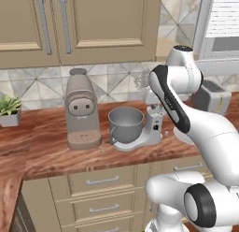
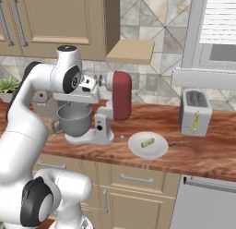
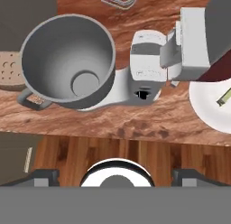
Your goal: Add butter and sugar cubes to the stand mixer bowl and then turn on the stand mixer to begin making frosting.
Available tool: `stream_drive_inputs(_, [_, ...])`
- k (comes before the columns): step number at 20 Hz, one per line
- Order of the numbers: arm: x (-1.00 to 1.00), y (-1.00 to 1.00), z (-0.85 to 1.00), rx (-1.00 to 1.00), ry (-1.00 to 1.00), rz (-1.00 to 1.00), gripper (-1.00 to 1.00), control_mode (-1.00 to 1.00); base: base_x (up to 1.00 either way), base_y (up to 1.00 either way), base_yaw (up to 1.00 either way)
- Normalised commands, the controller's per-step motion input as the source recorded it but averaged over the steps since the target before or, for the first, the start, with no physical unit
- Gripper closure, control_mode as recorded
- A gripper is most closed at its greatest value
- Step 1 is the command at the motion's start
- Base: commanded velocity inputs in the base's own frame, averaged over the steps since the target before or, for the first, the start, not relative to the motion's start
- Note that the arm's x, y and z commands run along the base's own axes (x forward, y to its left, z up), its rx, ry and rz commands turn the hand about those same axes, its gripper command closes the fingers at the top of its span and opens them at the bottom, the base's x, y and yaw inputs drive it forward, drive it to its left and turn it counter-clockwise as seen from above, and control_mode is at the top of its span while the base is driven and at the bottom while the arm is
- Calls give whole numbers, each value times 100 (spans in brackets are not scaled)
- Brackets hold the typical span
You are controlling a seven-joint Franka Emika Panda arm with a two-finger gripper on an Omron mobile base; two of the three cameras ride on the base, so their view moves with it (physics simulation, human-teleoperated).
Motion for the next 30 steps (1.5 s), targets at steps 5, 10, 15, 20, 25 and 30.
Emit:
stream_drive_inputs(5, [0, 0, 0, 0, 0, 0, -100, 100, 0, -41, 0])
stream_drive_inputs(10, [0, -6, 0, 2, -1, 0, -100, -100, 0, -5, 0])
stream_drive_inputs(15, [-30, 13, 3, 0, -11, 2, -100, -100, 0, 0, 0])
stream_drive_inputs(20, [-38, 65, 0, 0, -9, 7, -100, -100, 0, 0, 0])
stream_drive_inputs(25, [-22, 95, 0, -3, -1, 7, -100, -100, 0, 0, 0])
stream_drive_inputs(30, [-16, 85, 0, -3, -4, 3, -100, -100, 0, 0, 0])
